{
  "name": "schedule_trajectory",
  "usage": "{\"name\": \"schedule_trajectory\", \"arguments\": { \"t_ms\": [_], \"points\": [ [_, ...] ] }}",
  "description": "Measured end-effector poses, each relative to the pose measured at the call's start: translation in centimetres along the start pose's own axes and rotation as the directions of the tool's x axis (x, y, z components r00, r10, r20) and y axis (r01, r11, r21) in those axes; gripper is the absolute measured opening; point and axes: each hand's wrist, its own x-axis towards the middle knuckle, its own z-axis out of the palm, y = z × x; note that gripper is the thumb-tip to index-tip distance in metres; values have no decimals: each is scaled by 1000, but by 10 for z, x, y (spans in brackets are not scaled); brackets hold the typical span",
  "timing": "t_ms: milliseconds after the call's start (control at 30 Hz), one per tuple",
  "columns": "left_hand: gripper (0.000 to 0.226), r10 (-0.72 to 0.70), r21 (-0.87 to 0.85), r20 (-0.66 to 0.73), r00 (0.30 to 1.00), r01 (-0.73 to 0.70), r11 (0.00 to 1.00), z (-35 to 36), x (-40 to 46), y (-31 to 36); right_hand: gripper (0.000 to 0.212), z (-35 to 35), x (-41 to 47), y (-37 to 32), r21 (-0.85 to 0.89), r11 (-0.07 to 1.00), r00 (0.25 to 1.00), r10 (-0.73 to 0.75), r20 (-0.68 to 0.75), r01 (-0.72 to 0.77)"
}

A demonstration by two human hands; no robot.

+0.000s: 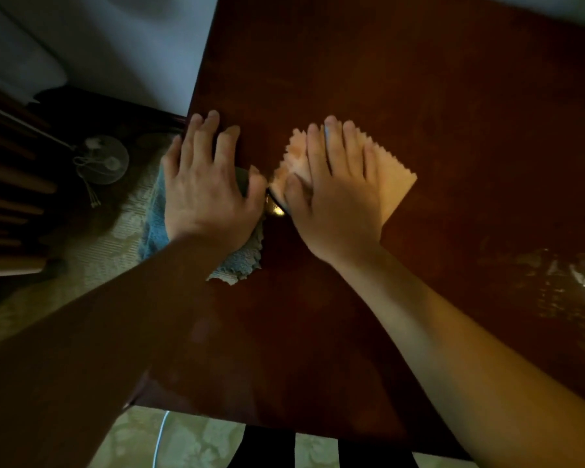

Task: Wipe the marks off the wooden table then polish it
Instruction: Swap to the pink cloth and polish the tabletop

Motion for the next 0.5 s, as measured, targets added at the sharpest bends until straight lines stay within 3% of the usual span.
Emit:
{"name": "schedule_trajectory", "arguments": {
  "t_ms": [267, 500],
  "points": [
    [60, 6, 5, -8, 1000, -6, 1000, 2, 0, -2, 70, 12, -127, -32, 18, 999, 999, -41, 15, 41],
    [61, -2, 6, 20, 1000, 2, 1000, 0, 0, 0, 70, 9, -96, -23, 37, 994, 995, -103, -8, 103]
  ]
}}
